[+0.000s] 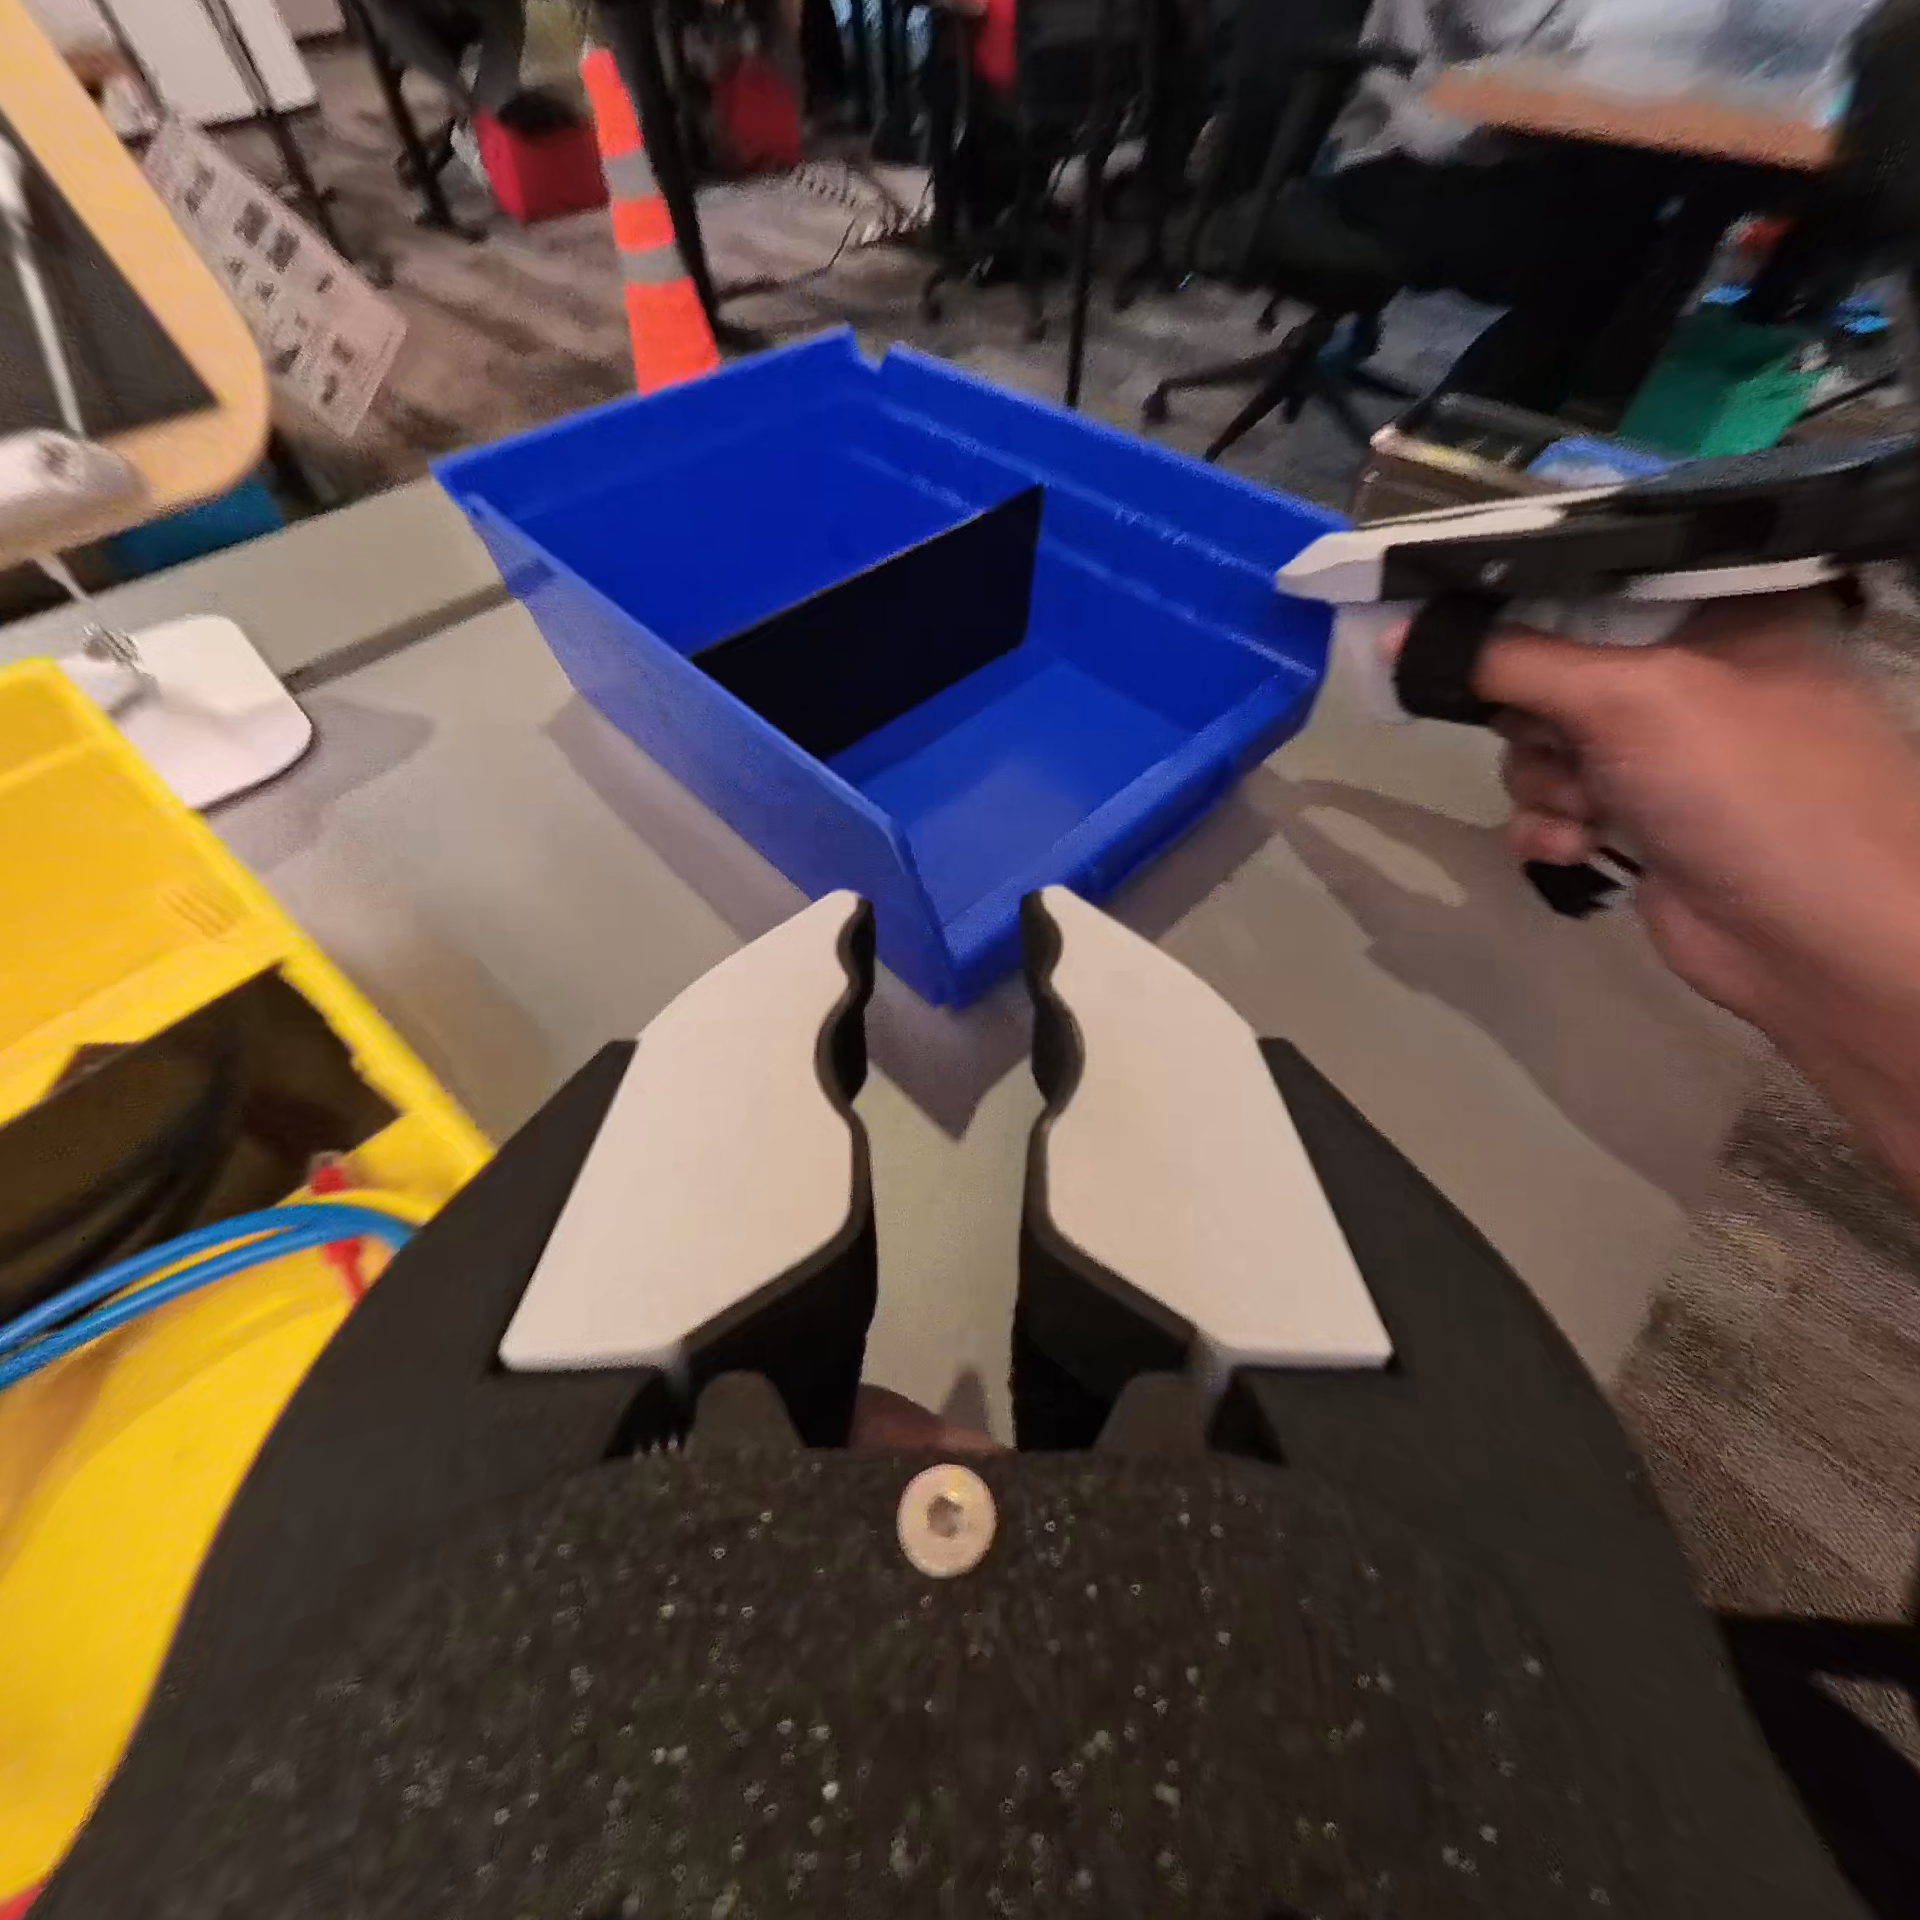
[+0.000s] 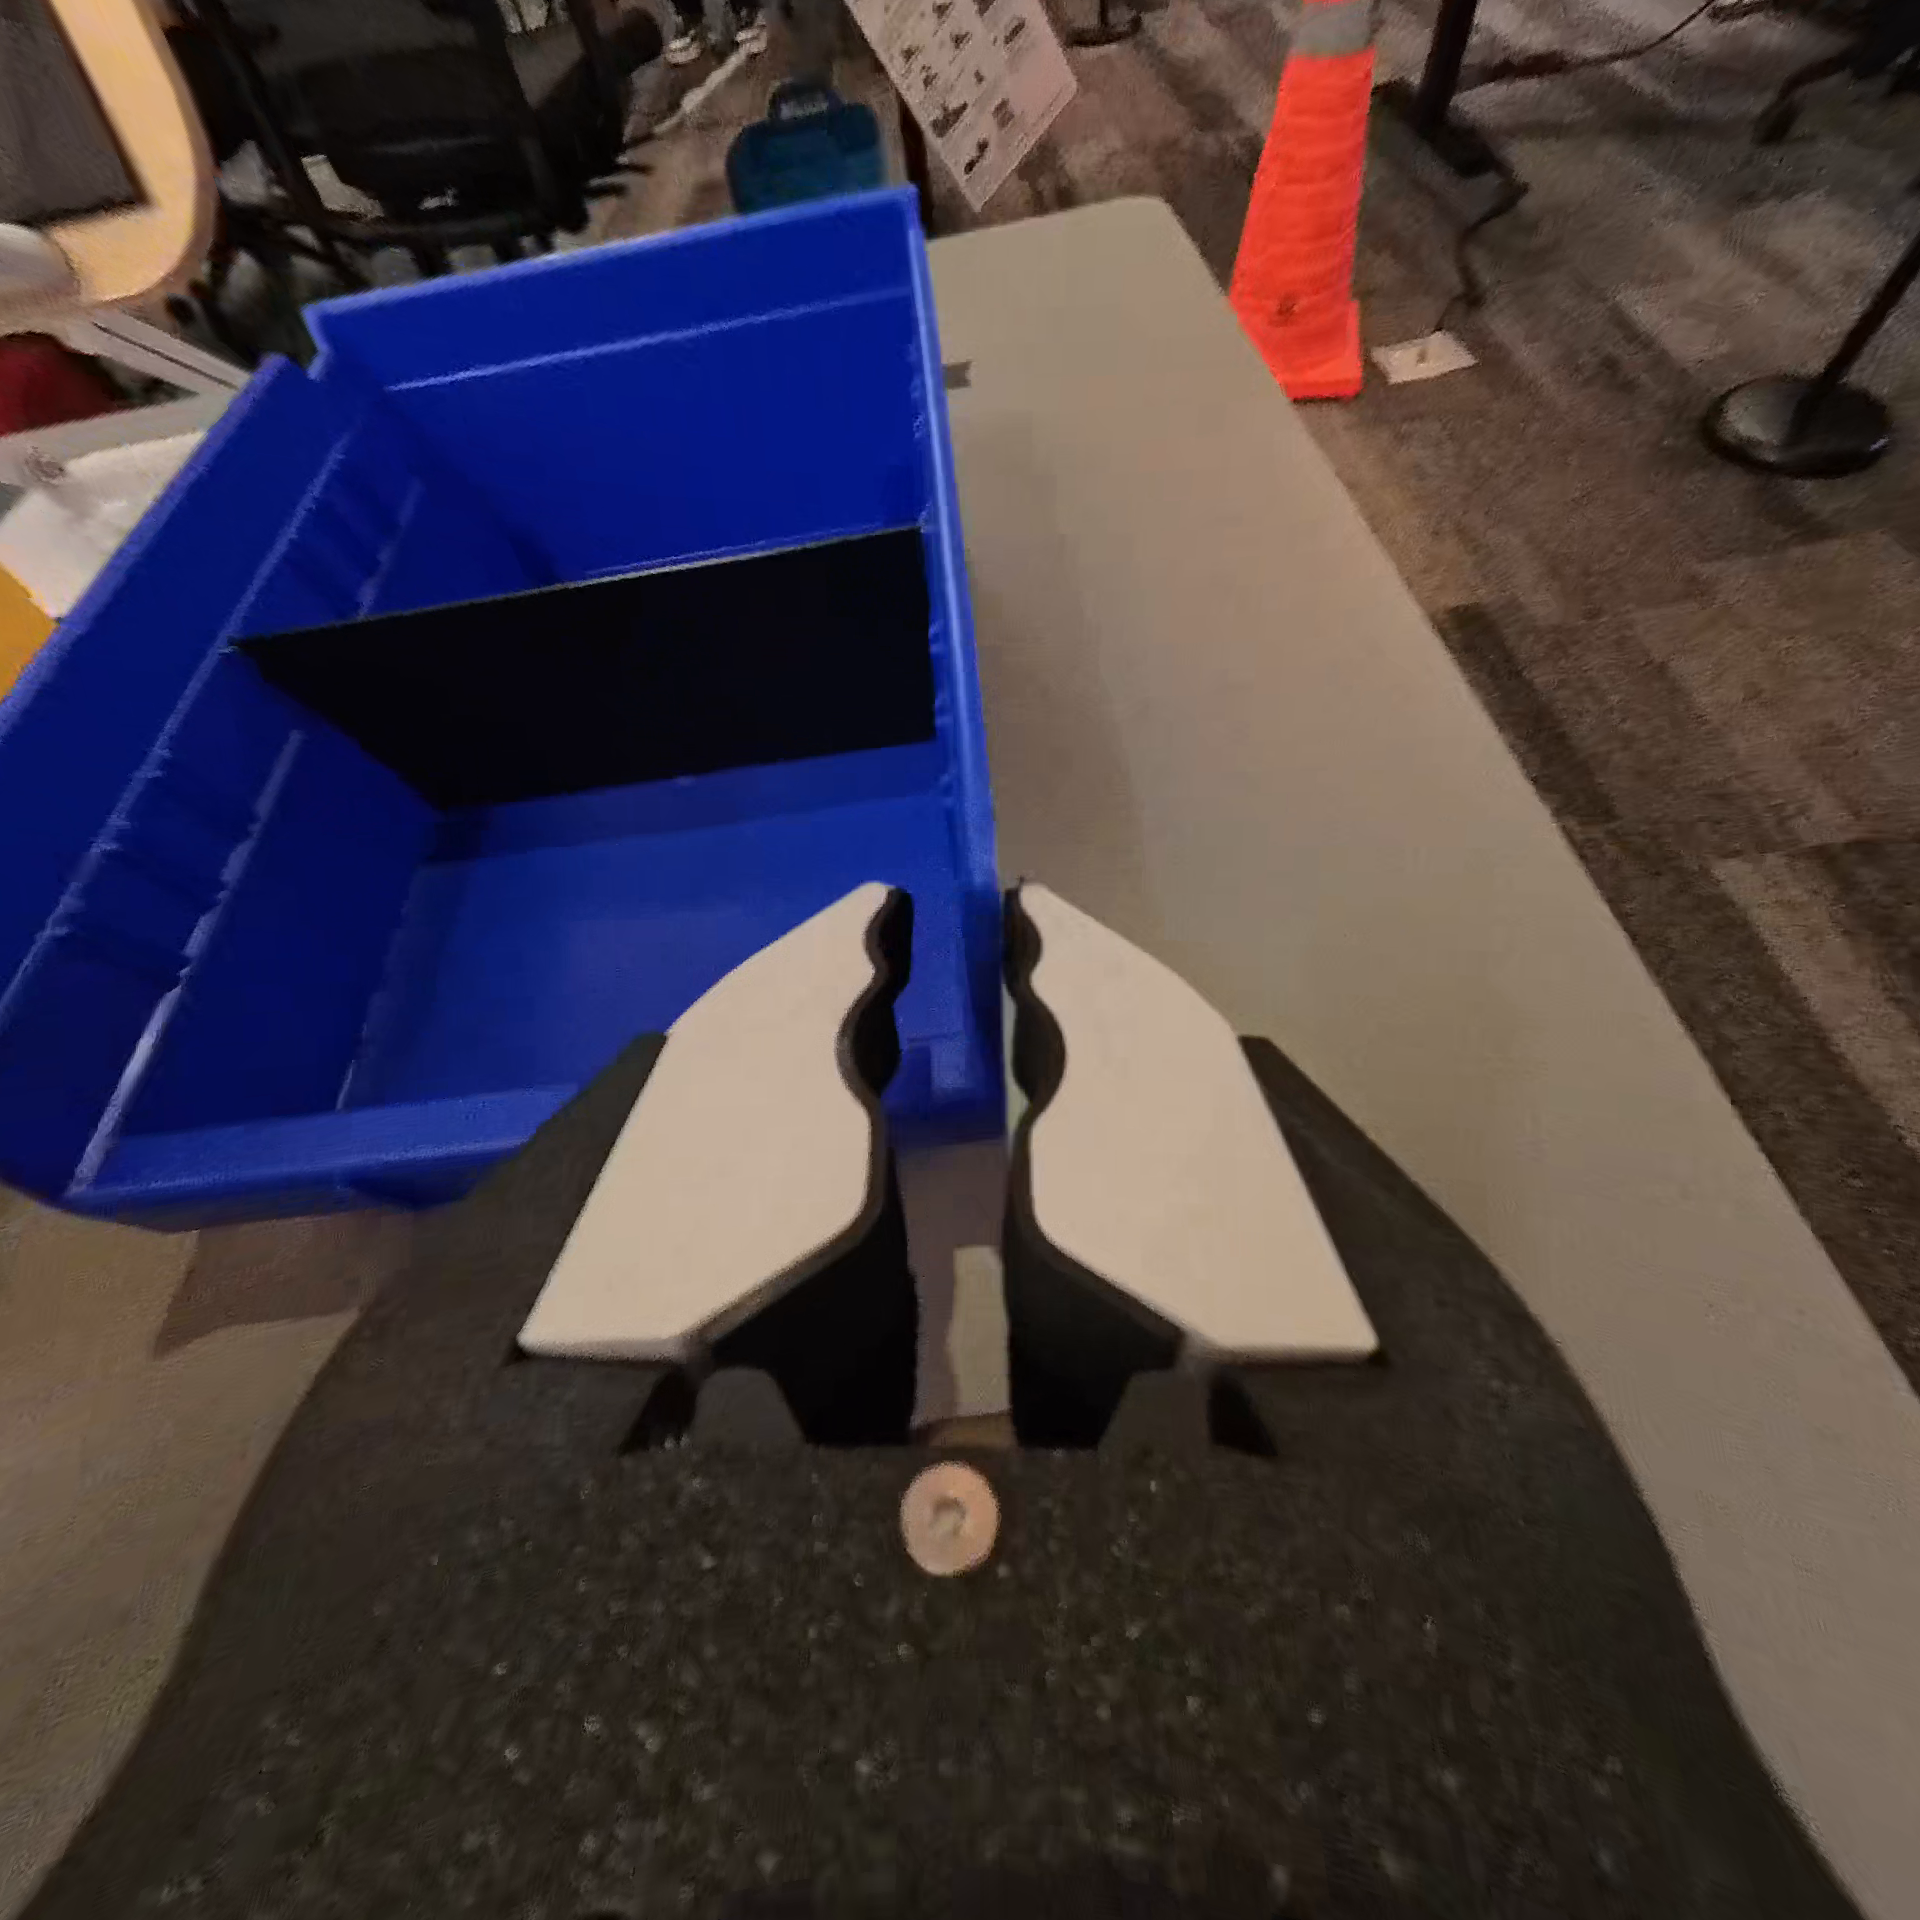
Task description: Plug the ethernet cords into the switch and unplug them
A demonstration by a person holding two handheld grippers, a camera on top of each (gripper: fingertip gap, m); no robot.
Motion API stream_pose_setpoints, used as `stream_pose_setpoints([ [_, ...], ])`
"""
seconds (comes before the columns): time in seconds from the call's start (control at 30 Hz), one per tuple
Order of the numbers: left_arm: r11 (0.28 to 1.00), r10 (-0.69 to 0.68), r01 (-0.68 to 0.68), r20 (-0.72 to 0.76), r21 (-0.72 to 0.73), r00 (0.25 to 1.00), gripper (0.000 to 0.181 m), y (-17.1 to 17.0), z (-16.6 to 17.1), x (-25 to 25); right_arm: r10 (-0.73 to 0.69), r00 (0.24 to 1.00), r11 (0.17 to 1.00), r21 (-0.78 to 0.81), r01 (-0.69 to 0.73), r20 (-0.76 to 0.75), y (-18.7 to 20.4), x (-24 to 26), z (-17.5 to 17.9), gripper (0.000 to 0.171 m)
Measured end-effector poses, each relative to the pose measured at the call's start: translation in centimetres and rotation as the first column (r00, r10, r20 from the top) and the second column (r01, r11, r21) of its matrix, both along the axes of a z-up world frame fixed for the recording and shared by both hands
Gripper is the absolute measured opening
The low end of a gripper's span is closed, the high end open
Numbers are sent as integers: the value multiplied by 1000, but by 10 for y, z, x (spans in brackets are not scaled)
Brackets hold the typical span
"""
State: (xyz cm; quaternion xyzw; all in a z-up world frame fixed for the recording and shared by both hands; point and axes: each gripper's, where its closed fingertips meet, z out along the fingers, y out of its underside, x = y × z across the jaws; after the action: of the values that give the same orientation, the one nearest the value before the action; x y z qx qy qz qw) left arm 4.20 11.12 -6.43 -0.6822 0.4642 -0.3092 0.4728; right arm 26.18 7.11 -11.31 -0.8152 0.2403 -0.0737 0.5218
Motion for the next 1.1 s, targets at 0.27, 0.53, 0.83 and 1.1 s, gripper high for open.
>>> stream_pose_setpoints([
  [0.27, 872, 338, -315, 7, 375, 941, 27, 89, 29, -199, 77, 809, 997, -28, -74, 583, 18, -108, 73, 20],
  [0.53, 884, 468, -467, -32, 29, 883, 41, 132, -33, -278, 519, 839, 836, 107, -538, 164, 90, -323, 19, 45],
  [0.83, 898, 409, -419, -96, -136, 907, 18, 140, -76, -252, 358, 933, 932, 53, -359, 28, 118, -299, -15, 8],
  [1.1, 847, 529, -531, -130, 20, 839, 4, 164, -63, -311, 275, 946, 952, 88, -293, 172, 135, -351, 8, 6],
])
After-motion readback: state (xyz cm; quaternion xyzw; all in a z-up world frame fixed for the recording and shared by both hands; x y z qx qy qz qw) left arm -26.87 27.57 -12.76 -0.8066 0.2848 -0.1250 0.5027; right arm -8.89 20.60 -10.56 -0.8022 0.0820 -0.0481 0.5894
